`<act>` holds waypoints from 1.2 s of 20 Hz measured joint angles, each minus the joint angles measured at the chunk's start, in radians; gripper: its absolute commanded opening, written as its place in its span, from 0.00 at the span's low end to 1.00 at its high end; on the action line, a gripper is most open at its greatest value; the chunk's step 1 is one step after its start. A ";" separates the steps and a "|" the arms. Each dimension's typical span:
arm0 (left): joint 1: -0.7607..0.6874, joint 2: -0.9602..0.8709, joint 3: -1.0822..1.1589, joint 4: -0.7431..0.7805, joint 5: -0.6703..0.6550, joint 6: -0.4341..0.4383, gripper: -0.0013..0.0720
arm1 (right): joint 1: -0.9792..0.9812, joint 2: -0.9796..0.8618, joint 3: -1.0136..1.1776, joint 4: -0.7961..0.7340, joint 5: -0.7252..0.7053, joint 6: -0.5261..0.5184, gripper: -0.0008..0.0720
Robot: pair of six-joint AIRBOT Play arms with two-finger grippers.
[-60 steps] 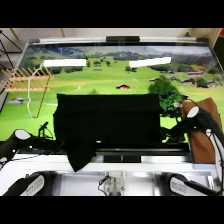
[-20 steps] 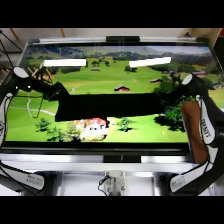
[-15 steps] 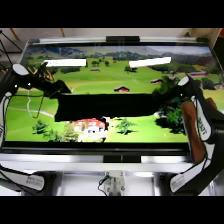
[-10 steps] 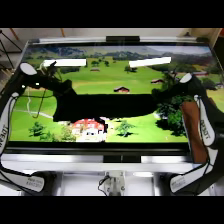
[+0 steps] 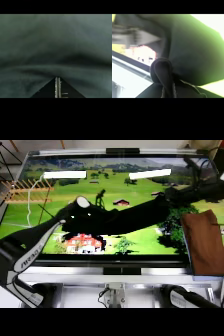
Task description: Fold the shirts.
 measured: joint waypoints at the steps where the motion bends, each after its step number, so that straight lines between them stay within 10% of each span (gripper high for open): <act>1: -0.036 -0.018 0.002 -0.036 0.036 0.002 0.07 | 0.000 0.033 0.000 0.007 0.008 0.014 0.10; 7: -0.068 -0.029 0.020 -0.094 0.127 0.043 0.06 | 0.027 0.095 0.000 0.036 -0.032 0.071 0.10; 18: 0.562 0.515 0.022 0.631 -0.196 -0.209 0.07 | 0.480 -0.313 -0.001 0.273 -0.553 0.022 0.11; 19: 0.610 0.557 0.022 0.653 -0.217 -0.216 0.07 | 0.523 -0.367 -0.001 0.321 -0.610 0.013 0.18; 21: 0.683 0.631 0.022 0.683 -0.251 -0.225 0.07 | 0.592 -0.460 -0.001 0.414 -0.708 -0.003 0.68; 24: 0.733 0.695 0.022 0.704 -0.285 -0.224 0.07 | 0.642 -0.549 -0.002 0.546 -0.764 -0.058 0.75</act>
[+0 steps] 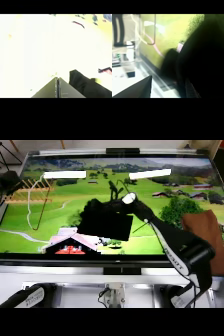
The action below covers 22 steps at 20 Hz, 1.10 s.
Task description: Fold the shirts.
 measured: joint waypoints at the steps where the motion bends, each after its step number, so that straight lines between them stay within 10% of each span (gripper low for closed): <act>1: 0.006 0.010 -0.002 0.007 -0.006 0.002 0.07 | -0.003 -0.011 0.000 0.022 0.009 -0.017 0.75; 10: 0.011 0.036 -0.077 0.018 -0.026 0.038 0.07 | -0.306 0.084 -0.051 -0.619 0.448 0.147 0.94; 18: -0.020 0.038 -0.089 0.013 -0.005 0.047 0.07 | -0.345 0.023 -0.203 -0.528 0.379 0.112 0.94; 19: -0.021 0.037 -0.089 0.013 -0.005 0.047 0.07 | -0.336 0.006 -0.207 -0.499 0.370 0.104 0.80; 21: -0.022 0.038 -0.089 0.005 -0.002 0.048 0.07 | -0.320 -0.031 -0.216 -0.461 0.339 0.080 0.10; 22: -0.023 0.037 -0.089 0.001 -0.002 0.048 0.07 | -0.317 -0.041 -0.218 -0.438 0.337 0.063 0.10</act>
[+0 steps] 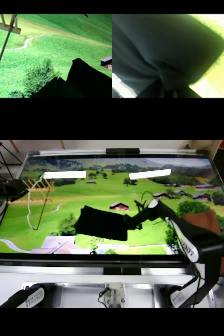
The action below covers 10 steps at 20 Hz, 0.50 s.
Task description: Fold the shirts.
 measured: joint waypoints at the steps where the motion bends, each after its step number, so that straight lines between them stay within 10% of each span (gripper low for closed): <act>1: 0.000 0.000 0.000 -0.006 0.000 0.000 0.07 | 0.000 -0.005 0.000 0.018 -0.008 -0.029 0.10; 10: 0.000 0.000 0.000 -0.030 0.001 0.000 0.07 | -0.302 0.227 0.193 0.078 0.109 -0.140 0.10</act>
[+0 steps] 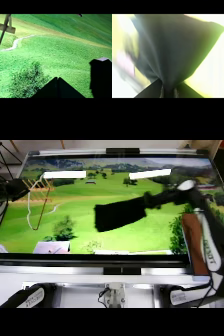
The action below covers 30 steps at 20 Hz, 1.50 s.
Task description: Fold the shirts.
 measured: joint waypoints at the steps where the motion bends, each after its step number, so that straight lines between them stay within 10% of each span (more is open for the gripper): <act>1: 0.000 0.000 0.000 -0.002 0.000 0.000 0.07 | -0.053 0.041 0.021 -0.026 0.025 0.015 0.10; 23: 0.000 0.001 0.000 -0.054 -0.001 0.027 0.07 | -0.927 0.401 -0.162 -0.847 0.536 0.215 0.10; 24: 0.000 0.001 0.000 -0.055 -0.001 0.027 0.07 | -0.947 0.417 -0.212 -0.870 0.528 0.219 0.15; 26: -0.001 0.001 0.000 -0.059 -0.001 0.028 0.07 | -0.968 0.439 -0.290 -0.883 0.500 0.222 0.95; 30: -0.001 0.001 0.000 -0.062 0.000 0.030 0.07 | -0.985 0.456 -0.340 -0.896 0.440 0.202 0.95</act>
